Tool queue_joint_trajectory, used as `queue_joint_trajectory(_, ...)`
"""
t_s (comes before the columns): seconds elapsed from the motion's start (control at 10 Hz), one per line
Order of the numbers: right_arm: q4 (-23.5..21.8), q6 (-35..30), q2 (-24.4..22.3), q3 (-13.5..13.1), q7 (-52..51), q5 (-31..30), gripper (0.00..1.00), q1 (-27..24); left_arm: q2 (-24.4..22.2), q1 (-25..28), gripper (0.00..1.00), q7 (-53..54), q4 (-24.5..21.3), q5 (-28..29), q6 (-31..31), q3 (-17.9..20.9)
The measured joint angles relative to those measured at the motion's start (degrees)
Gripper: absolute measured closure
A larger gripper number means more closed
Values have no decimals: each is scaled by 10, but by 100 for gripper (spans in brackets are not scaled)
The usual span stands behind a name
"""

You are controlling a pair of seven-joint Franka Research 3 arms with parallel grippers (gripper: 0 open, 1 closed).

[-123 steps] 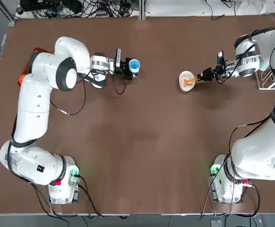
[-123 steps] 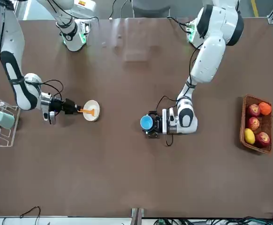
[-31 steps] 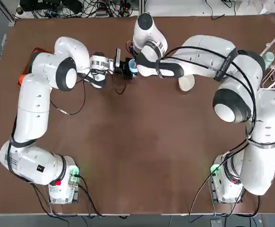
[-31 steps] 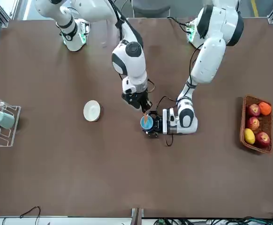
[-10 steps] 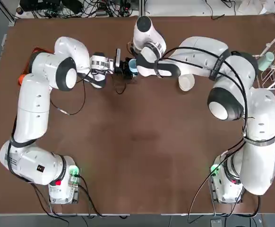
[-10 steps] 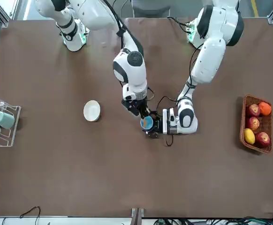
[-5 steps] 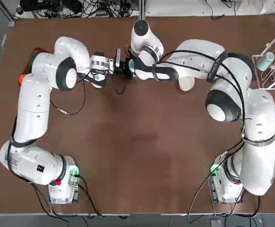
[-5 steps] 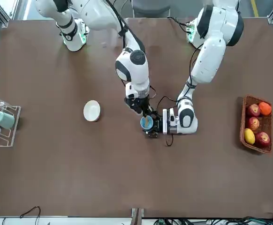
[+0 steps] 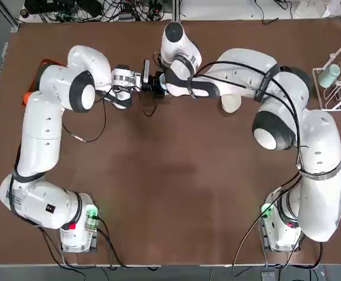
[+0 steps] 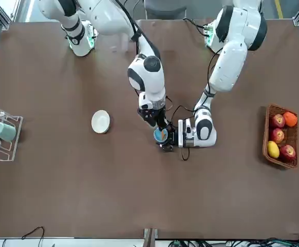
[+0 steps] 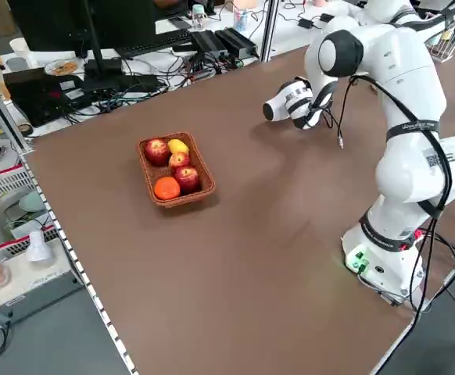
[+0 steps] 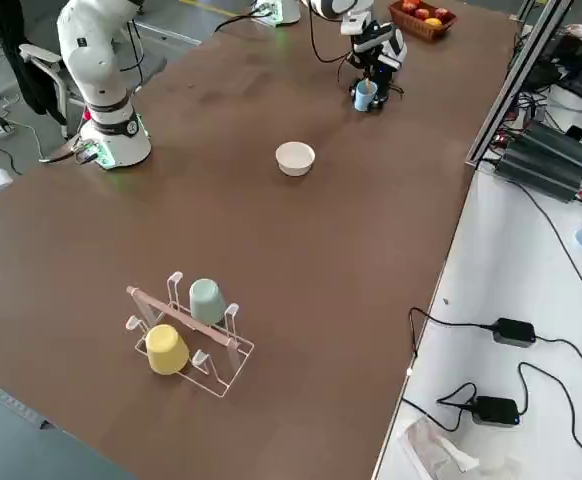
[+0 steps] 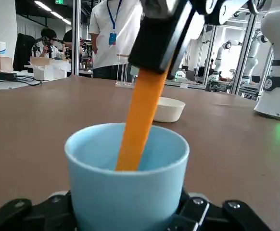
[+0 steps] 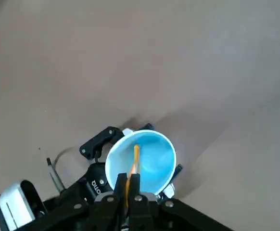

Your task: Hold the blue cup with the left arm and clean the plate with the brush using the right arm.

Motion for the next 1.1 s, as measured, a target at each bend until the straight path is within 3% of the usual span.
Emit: queue_joint_trajectory(1.1,7,-57,1,2,-36,-12,95,-21,0,0,34,0,0,0,0,0)
